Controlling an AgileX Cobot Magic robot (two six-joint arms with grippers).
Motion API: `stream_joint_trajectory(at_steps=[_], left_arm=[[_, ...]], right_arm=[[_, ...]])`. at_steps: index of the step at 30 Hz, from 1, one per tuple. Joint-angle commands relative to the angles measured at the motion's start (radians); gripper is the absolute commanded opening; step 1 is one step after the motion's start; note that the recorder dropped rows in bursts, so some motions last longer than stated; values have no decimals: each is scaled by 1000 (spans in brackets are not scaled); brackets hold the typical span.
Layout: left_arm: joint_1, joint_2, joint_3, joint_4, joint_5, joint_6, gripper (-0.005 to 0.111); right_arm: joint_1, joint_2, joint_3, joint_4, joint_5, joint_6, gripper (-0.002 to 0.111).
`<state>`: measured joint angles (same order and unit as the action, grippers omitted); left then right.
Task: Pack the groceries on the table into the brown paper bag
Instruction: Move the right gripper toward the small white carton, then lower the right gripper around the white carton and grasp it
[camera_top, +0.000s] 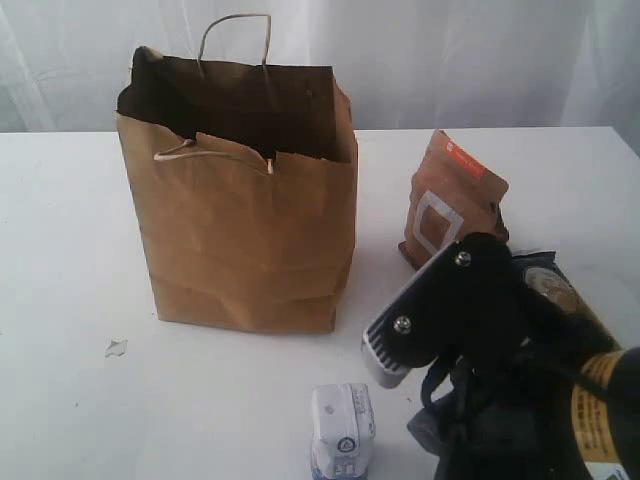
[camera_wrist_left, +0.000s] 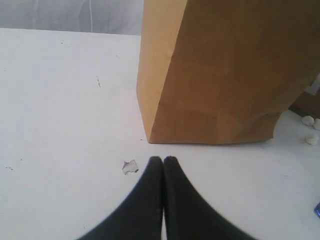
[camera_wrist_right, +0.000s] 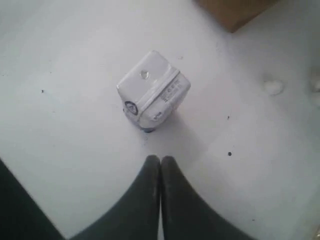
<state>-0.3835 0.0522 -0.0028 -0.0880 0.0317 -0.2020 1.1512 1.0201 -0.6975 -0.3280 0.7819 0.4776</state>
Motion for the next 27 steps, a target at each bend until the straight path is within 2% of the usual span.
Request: stream_joint_trajectory(at_steps=[1, 4, 6, 12, 14, 22, 27], left_arm=[[0, -5, 3, -7, -3, -2, 0], [0, -5, 3, -7, -3, -2, 0], [0, -5, 3, -7, -3, -2, 0], [0, -5, 3, -7, -3, -2, 0], [0, -5, 3, -7, -3, -2, 0], [0, -5, 3, -7, -3, -2, 0], [0, -5, 3, -7, -3, -2, 0]], right_arm=[[4, 1, -14, -58, -1, -100, 0], [2, 1, -30, -54, -3, -197, 2], [-15, 1, -43, -14, -3, -245, 9], [-80, 6, -70, 102, -5, -414, 54], [-107, 32, -94, 162, -5, -454, 63], [-233, 205, -177, 419, -29, -486, 64], [-248, 288, -207, 440, -45, -470, 68]])
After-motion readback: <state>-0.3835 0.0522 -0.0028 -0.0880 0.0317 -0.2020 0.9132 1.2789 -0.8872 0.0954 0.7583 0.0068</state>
